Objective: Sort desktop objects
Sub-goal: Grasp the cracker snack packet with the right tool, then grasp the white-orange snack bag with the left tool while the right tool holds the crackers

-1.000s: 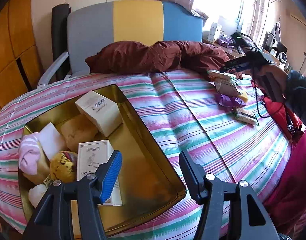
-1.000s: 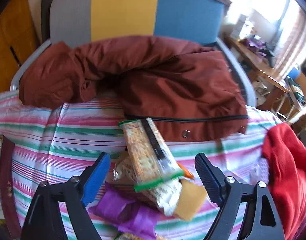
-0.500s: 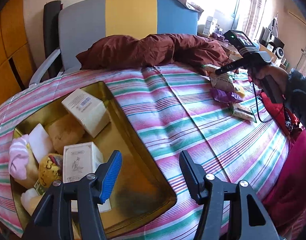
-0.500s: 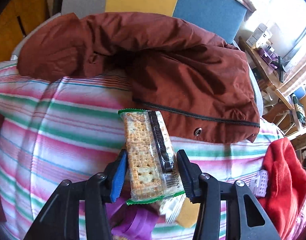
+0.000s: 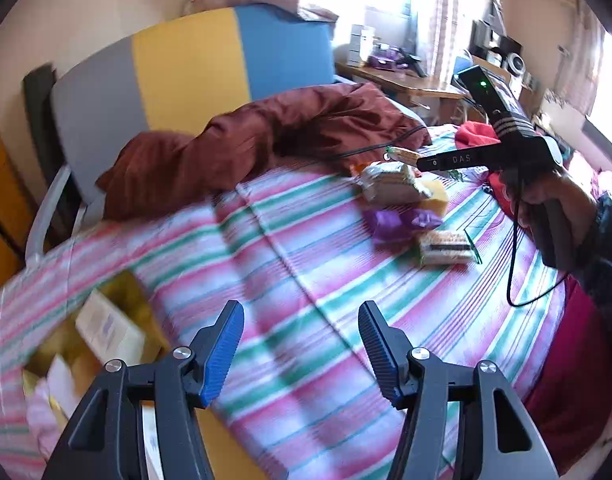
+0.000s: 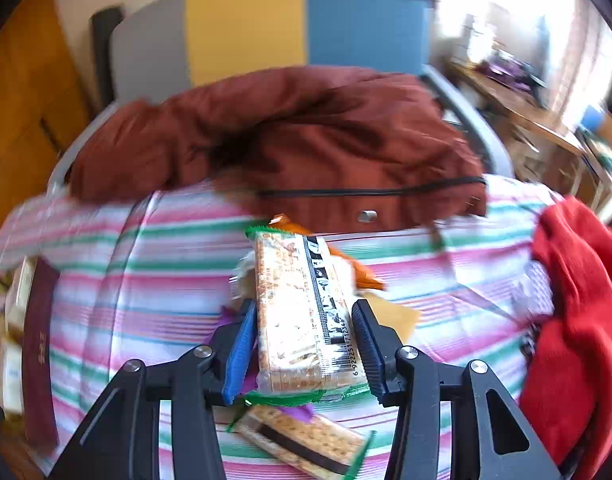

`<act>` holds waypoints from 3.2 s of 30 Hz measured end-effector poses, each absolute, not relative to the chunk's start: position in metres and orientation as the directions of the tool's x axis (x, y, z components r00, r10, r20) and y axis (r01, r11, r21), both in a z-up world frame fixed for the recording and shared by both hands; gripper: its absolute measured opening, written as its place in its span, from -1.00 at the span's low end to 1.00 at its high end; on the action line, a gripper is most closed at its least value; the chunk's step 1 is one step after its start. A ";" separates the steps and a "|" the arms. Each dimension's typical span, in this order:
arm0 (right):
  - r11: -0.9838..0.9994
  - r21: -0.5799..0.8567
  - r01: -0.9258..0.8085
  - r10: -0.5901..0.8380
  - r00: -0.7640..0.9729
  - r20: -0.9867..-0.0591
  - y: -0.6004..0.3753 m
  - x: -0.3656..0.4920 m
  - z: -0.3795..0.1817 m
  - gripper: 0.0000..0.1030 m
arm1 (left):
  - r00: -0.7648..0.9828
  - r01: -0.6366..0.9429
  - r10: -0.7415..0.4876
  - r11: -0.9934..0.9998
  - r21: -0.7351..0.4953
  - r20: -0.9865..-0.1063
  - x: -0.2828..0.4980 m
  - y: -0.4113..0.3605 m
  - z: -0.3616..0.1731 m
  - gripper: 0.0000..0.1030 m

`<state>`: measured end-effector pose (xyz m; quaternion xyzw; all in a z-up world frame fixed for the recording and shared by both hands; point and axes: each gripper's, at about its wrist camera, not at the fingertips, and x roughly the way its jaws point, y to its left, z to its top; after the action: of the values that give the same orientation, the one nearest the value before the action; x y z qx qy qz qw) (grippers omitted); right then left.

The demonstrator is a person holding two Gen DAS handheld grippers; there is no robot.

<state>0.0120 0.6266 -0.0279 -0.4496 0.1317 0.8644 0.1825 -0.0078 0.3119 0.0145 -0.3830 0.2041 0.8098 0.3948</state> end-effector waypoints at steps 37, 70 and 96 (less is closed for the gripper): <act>-0.767 0.180 -0.616 0.255 -0.550 -0.795 0.686 0.059 -0.009 -0.08 | -0.207 -0.970 0.475 0.012 0.241 -0.855 -0.052 0.555 -0.057 0.67; -0.849 0.157 -0.505 0.183 -0.559 -0.808 0.661 0.036 -0.028 -0.08 | -0.098 -0.994 0.365 -0.088 0.070 -0.926 -0.077 0.507 -0.078 0.32; -0.785 0.273 -0.556 0.194 -0.639 -0.744 0.689 0.052 -0.015 -0.08 | -0.160 -0.946 0.366 -0.324 0.035 -0.917 -0.038 0.414 -0.075 0.62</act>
<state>0.0525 0.6892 -0.0152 -0.3663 0.2475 0.8707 0.2154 -0.0380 0.4145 -0.0755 -0.4378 0.3311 0.6857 0.4781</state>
